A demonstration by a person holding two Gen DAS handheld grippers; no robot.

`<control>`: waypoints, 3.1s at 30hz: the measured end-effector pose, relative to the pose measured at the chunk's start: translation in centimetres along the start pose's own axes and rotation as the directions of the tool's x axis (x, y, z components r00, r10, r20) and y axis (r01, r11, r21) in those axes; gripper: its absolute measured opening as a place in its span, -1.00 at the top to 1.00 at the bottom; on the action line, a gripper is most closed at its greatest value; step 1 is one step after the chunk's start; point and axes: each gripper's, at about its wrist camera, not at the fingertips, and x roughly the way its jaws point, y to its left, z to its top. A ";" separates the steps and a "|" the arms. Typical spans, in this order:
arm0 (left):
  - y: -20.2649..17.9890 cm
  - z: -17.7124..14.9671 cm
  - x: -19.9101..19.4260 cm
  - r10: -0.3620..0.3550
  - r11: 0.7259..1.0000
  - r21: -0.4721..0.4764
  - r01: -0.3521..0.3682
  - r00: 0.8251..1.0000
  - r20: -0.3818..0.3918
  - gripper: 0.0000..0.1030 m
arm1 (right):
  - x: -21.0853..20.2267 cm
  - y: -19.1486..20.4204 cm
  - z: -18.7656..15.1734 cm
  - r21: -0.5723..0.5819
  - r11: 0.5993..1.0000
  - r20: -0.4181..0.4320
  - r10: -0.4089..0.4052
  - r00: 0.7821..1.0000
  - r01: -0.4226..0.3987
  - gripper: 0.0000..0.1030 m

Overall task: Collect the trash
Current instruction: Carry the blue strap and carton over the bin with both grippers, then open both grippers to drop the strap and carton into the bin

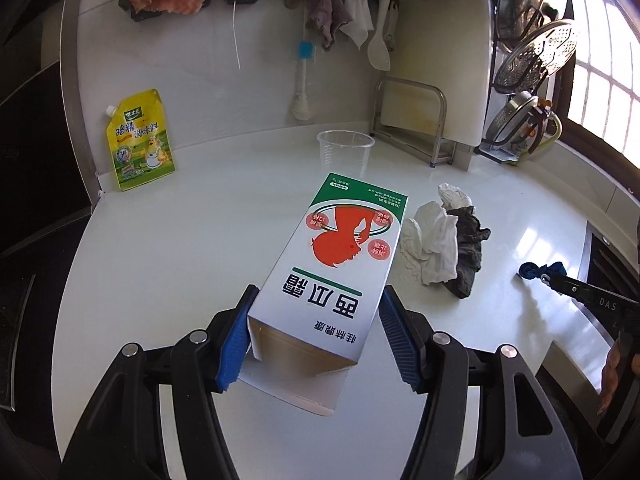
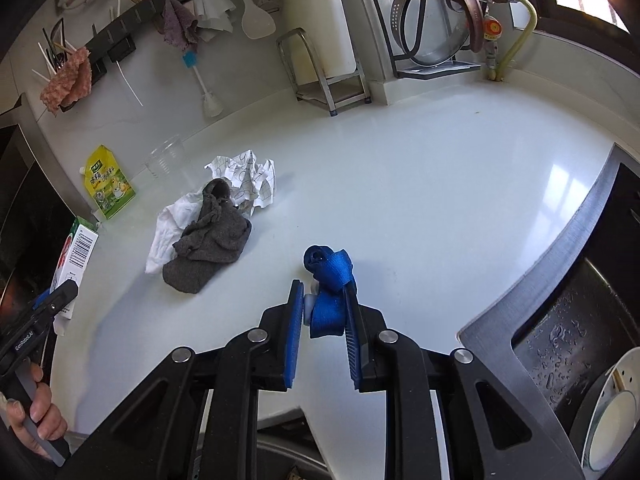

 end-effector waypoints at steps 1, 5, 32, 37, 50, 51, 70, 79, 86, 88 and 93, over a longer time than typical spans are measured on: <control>-0.3 -0.3 -0.7 -0.011 1.000 0.000 0.011 1.000 0.002 -0.15 | -0.7 0.3 -0.4 -0.005 1.000 0.011 -0.002 1.000 0.002 0.63; -2.1 -2.0 -3.5 -0.041 0.999 0.030 0.041 0.999 0.014 -0.15 | -3.7 2.1 -2.3 -0.032 0.999 0.053 -0.013 0.998 0.014 0.63; -9.1 -16.3 -11.3 -0.135 0.985 0.090 0.146 0.984 -0.120 -0.15 | -14.0 3.7 -20.0 0.025 0.998 0.004 -0.050 0.999 0.050 0.74; -10.1 -17.8 -11.5 -0.128 0.983 0.113 0.146 0.981 -0.147 -0.15 | -14.1 3.4 -21.6 0.026 0.999 -0.016 -0.047 0.999 0.047 0.74; -11.0 -19.5 -10.1 -0.126 0.979 0.128 0.159 0.964 -0.234 -0.15 | -13.6 2.7 -22.7 0.035 0.998 -0.038 -0.046 0.998 0.047 0.74; -11.1 -19.6 -10.0 -0.127 0.979 0.127 0.161 0.962 -0.240 -0.15 | -13.4 2.7 -22.8 0.035 0.998 -0.042 -0.048 0.998 0.049 0.74; -11.3 -20.8 -6.8 -0.114 0.982 0.109 0.157 0.939 -0.324 -0.16 | -10.2 1.8 -23.9 0.050 0.998 -0.110 -0.039 0.993 0.045 0.74; -11.3 -20.7 -6.6 -0.114 0.983 0.099 0.156 0.935 -0.337 -0.17 | -10.1 1.3 -23.8 0.062 0.997 -0.114 -0.033 0.993 0.041 0.73; -10.8 -20.6 -6.6 -0.115 0.985 0.080 0.151 0.934 -0.339 -0.23 | -10.9 1.0 -23.7 0.074 0.997 -0.087 -0.027 0.996 0.034 0.43; -10.7 -20.6 -6.7 -0.113 0.986 0.076 0.147 0.934 -0.339 -0.27 | -11.1 0.9 -23.6 0.079 0.996 -0.077 -0.026 0.997 0.032 0.38; -10.4 -20.5 -6.8 -0.110 0.988 0.070 0.141 0.936 -0.334 -0.38 | -11.5 0.7 -23.7 0.086 0.996 -0.065 -0.025 0.998 0.031 0.29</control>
